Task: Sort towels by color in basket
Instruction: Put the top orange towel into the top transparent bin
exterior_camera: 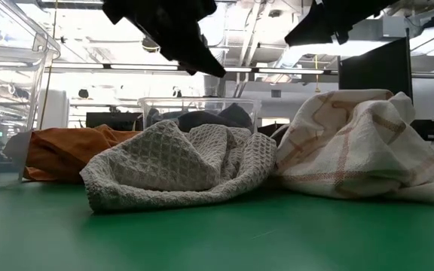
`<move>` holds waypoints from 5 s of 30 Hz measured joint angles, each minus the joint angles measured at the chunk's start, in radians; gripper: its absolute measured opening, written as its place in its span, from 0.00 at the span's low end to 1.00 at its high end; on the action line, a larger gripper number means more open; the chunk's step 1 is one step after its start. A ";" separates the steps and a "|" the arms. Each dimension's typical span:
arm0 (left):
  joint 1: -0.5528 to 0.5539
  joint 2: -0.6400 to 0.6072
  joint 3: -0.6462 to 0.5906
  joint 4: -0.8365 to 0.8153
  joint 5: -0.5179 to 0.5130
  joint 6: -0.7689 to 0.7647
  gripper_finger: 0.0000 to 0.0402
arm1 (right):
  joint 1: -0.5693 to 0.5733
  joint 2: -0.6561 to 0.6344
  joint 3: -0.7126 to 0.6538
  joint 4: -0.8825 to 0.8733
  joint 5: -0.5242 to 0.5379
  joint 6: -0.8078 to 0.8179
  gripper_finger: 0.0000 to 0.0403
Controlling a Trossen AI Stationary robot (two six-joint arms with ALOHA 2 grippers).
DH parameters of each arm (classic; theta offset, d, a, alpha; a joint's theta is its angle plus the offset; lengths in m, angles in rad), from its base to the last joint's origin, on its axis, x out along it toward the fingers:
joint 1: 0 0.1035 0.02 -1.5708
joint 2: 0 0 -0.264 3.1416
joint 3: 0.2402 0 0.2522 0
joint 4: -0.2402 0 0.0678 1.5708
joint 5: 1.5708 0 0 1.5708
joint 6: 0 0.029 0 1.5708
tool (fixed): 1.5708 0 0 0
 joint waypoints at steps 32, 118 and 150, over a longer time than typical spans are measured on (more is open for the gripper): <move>-0.199 -0.359 -0.325 0.108 -0.158 0.119 0.00 | 0.303 0.293 0.169 0.117 0.206 0.099 0.32; -0.059 0.208 0.374 -1.216 -0.240 0.622 0.42 | 0.353 0.482 0.566 -0.700 0.423 0.443 0.53; -0.036 0.207 0.099 -0.968 -0.279 1.123 0.01 | 0.354 0.482 0.566 -0.690 0.420 0.443 0.53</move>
